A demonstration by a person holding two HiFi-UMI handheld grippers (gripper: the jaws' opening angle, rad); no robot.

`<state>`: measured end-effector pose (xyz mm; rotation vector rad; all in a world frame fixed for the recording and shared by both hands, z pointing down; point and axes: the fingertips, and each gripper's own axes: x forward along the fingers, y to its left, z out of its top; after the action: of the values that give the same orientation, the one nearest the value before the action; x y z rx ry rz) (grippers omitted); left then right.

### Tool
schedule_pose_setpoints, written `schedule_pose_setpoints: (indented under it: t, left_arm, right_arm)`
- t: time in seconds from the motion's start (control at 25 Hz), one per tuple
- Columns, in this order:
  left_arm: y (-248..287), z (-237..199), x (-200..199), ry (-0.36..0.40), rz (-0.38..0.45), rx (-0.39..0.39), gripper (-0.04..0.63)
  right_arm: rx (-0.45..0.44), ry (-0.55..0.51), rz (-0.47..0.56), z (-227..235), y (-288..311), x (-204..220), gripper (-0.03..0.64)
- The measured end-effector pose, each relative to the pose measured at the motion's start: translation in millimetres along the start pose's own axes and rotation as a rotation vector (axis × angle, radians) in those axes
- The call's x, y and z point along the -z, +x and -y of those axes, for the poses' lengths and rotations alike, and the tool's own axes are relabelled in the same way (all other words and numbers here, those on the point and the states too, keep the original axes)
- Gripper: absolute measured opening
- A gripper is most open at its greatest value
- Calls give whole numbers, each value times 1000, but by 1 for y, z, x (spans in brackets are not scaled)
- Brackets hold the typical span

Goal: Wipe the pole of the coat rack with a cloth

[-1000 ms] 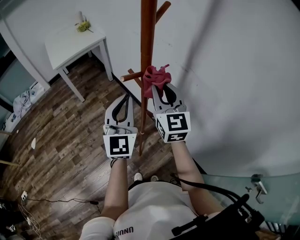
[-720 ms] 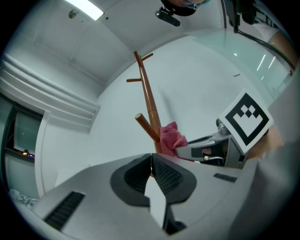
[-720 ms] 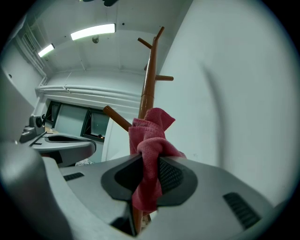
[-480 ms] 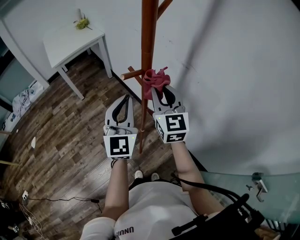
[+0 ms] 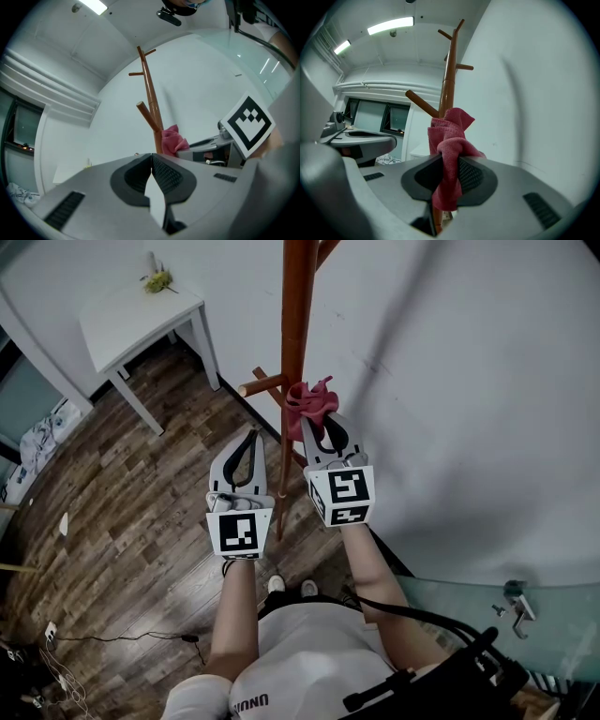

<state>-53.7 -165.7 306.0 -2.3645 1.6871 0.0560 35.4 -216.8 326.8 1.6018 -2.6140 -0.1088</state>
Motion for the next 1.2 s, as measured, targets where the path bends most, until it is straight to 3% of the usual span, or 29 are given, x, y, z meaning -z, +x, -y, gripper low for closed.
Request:
schedule_pose_setpoints:
  t: [1.2]
  left_arm:
    - [-11,6,42,-34,-90,15,17]
  right_arm:
    - [-18,-42,-122,-8,0,50,84]
